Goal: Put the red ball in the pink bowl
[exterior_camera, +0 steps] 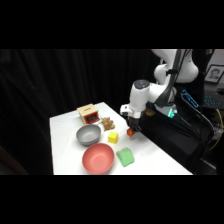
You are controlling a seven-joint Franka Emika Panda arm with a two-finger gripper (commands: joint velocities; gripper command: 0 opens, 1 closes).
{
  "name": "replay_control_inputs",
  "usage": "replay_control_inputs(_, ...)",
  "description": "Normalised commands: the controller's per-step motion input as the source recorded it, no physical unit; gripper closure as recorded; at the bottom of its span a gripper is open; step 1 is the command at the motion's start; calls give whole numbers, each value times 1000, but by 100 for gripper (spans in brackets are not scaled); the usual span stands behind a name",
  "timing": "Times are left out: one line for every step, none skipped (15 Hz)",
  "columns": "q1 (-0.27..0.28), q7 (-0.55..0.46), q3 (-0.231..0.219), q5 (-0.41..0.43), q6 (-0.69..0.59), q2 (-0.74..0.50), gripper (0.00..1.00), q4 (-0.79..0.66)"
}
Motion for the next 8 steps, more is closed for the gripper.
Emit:
replay_control_inputs(-381, -17, 428, -13, -542, -515, 97, 21)
replay_control_inputs(-386, -76, 438, 69, -517, -491, 97, 45)
replay_control_inputs(-372, -158, 430, 169, -499, -456, 97, 64)
replay_control_inputs(-342, -219, 403, 234, -508, -430, 97, 92)
replay_control_inputs(-309, -197, 362, 210, -488, -384, 97, 113)
replay_control_inputs(-280, -207, 324, 211, -463, -334, 97, 130)
replay_control_inputs(-252, -232, 288, 225, -467, -282, 97, 160)
replay_control_inputs(-226, -242, 255, 231, -446, -241, 97, 167)
